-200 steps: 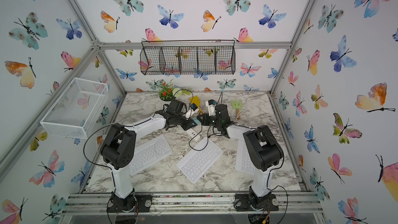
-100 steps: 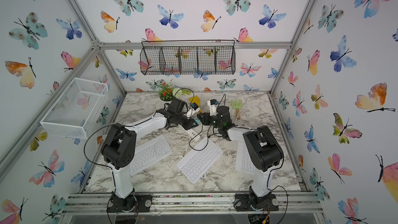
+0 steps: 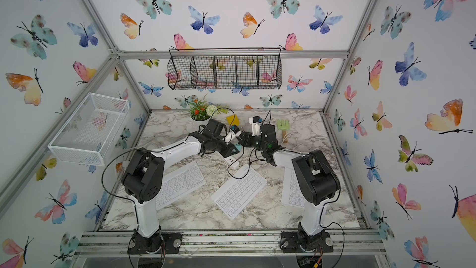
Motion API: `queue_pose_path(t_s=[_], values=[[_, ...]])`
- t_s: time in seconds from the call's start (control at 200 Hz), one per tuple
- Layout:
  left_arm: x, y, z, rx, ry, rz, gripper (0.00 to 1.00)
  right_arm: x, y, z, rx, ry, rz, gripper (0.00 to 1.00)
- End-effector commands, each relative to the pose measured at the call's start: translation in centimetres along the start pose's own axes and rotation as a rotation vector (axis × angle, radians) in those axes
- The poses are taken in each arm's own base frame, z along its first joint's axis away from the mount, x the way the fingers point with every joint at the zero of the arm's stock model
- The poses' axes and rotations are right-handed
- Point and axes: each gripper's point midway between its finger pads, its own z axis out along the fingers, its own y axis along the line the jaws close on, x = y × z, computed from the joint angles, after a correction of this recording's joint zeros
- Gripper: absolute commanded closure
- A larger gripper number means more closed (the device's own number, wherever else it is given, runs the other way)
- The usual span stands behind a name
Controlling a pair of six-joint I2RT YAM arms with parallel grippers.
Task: Unplug the wireless keyboard
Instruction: Remove the power cord from the plug.
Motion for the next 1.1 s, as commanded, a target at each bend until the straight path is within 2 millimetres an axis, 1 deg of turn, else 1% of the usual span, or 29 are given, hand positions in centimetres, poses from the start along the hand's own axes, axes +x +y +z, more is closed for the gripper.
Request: queue_pose_path(t_s=[0.0,0.18,0.275,0.38,0.466,0.591,0.671,0.756,0.856,0.951,1.096], values=[[-0.5,-0.2,-0.1,-0.018,-0.007,0.007,1.00,0.7,1.0,0.4,-0.024,0.036,-0.016,0.61],[-1.4,0.0,-0.5,-0.031,-0.023,0.012,1.00,1.8,0.4,0.5,-0.008,0.057,0.002,0.61],[-1.5,-0.1,-0.6,-0.032,-0.025,0.013,1.00,2.0,0.0,0.5,0.004,0.061,0.007,0.62],[-1.4,0.0,-0.8,-0.036,-0.026,0.012,1.00,2.3,-0.3,0.5,0.018,0.064,0.006,0.66],[-1.3,0.2,-0.9,-0.039,-0.028,0.002,1.00,2.8,-0.6,0.6,0.023,0.077,0.013,0.67],[-1.4,0.3,-1.2,-0.037,-0.039,-0.011,1.00,3.4,-1.2,0.3,0.043,0.082,0.021,0.63],[-1.6,0.4,-1.5,-0.036,-0.047,-0.018,1.00,3.6,-1.5,0.0,0.060,0.077,0.014,0.62],[-1.7,0.4,-1.6,-0.029,-0.055,-0.020,1.00,3.7,-1.4,-0.2,0.057,0.077,0.013,0.62],[-1.6,0.2,-1.5,-0.019,-0.054,-0.014,1.00,3.5,-1.1,-0.2,0.041,0.067,0.011,0.68],[-1.4,0.1,-1.5,-0.017,-0.049,-0.011,1.00,3.2,-0.9,-0.1,0.031,0.061,0.011,0.71],[-1.2,0.0,-1.4,-0.016,-0.045,-0.003,1.00,3.1,-0.6,0.2,0.019,0.066,0.014,0.79]])
